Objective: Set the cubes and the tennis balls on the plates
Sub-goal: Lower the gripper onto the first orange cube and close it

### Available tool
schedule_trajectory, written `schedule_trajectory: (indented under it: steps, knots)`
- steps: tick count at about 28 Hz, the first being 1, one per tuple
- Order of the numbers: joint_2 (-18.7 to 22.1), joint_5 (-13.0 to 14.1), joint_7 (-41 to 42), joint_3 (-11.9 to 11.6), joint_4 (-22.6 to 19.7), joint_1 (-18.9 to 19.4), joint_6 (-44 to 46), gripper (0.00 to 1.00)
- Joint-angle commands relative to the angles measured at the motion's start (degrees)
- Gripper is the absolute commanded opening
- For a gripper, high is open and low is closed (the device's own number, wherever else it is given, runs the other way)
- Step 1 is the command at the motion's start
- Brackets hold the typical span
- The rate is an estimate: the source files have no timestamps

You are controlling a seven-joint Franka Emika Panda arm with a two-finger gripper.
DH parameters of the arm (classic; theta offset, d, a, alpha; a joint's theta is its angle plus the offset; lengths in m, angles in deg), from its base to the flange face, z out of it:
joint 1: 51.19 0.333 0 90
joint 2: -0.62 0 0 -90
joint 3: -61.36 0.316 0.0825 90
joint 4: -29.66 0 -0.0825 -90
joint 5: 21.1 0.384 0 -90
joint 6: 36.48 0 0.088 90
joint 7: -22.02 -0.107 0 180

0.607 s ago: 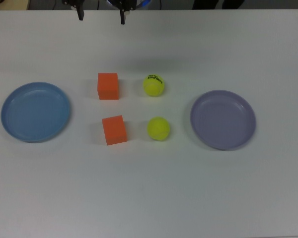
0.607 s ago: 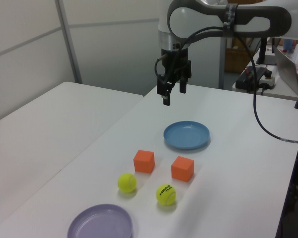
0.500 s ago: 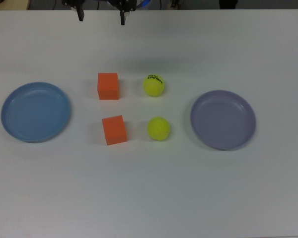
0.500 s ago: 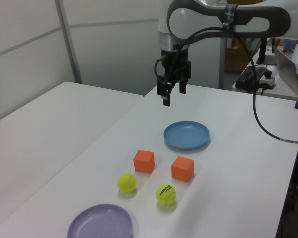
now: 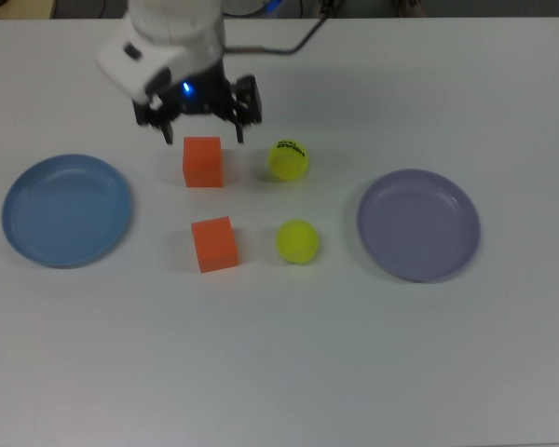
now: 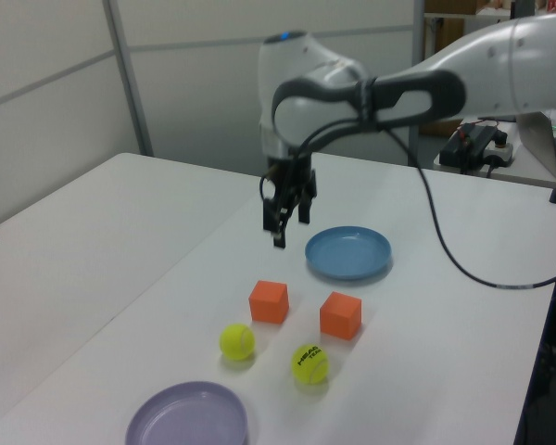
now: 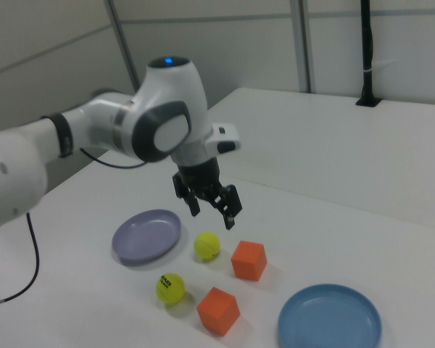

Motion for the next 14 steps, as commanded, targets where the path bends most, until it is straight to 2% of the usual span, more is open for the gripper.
schedule_trajectory:
  steps: [1, 9, 10, 11, 14]
  knots:
    - [-3.3, -1.7, 1.1, -0.3, -0.8, 2.6, -4.5, 1.0]
    - [-8.1, -5.3, 0.4, -0.6, -1.6, 3.0, -11.9, 1.0]
    - [-8.6, -6.2, 0.0, -0.6, -1.6, 3.0, -12.5, 1.0]
    - [-9.4, -8.3, -0.9, -0.6, -1.6, 3.0, -13.3, 1.0]
    - [-11.2, -11.0, -2.9, -0.7, -1.5, 2.7, -15.2, 1.0]
